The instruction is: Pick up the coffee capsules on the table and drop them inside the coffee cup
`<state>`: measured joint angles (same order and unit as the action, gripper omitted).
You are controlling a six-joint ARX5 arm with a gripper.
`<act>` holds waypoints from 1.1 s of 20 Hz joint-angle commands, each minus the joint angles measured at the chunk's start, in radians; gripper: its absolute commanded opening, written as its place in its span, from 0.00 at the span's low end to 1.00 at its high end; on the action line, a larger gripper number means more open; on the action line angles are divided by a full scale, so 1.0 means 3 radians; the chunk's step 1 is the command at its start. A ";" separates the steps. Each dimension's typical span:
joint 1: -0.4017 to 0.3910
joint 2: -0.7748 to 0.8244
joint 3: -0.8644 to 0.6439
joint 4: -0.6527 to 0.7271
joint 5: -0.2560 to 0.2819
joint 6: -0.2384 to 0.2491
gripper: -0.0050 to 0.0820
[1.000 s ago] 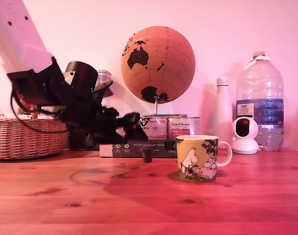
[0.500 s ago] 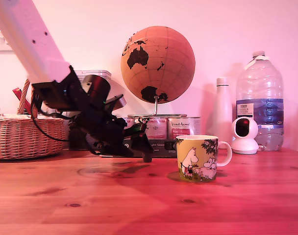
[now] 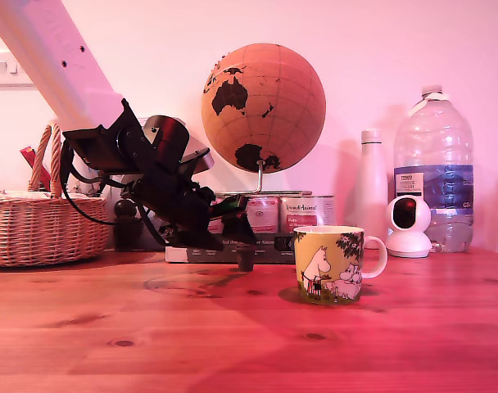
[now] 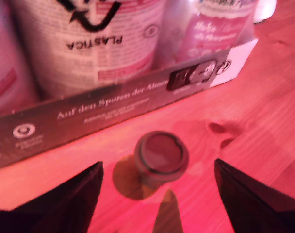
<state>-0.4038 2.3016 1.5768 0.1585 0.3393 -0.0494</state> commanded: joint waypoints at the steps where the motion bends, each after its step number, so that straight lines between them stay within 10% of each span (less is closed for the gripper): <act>1: -0.0010 0.0187 0.0175 -0.0047 0.0000 -0.0027 0.82; 13: -0.0060 0.0374 0.0624 -0.0656 -0.0014 -0.0078 0.81; 22: -0.0141 0.0374 0.0642 -0.0712 -0.0010 -0.0006 0.38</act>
<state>-0.4320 2.3775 1.7580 -0.0601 0.3332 -0.0635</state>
